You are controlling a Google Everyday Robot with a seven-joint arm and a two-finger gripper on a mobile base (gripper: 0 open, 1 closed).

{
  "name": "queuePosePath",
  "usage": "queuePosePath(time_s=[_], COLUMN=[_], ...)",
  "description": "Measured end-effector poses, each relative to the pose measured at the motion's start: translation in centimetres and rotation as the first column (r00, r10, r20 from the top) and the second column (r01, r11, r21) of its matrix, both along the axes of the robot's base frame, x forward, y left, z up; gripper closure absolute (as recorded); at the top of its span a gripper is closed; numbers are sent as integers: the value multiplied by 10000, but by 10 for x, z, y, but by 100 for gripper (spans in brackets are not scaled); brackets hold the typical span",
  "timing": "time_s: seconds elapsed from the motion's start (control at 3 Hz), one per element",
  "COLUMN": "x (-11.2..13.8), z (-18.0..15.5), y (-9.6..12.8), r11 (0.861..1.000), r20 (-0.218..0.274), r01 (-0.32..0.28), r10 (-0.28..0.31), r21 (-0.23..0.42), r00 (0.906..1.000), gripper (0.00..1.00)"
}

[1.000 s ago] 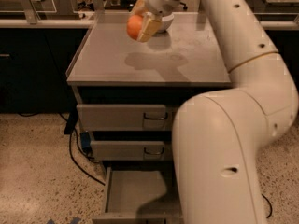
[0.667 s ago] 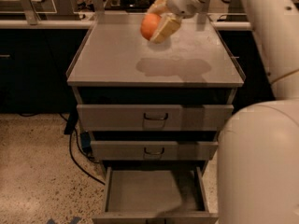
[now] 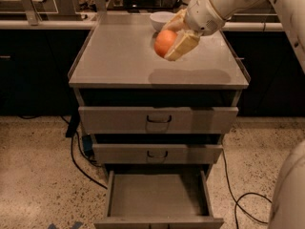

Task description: Place orange into bottom drawer

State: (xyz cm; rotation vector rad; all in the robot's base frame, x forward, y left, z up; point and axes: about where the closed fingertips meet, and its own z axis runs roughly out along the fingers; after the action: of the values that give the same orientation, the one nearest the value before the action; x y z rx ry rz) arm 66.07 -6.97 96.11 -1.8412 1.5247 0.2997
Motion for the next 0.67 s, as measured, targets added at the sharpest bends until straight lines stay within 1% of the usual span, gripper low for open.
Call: queuePosePath(time_s=[0.33,0.67], x=[-4,-32], z=[-4,15], y=[3,-1], r11=[9999,9986], r20=[15,483], r01=[45,480], r10=[-45,-490], r21=[-118,206], r00=[10000,9976], gripper=[100,100])
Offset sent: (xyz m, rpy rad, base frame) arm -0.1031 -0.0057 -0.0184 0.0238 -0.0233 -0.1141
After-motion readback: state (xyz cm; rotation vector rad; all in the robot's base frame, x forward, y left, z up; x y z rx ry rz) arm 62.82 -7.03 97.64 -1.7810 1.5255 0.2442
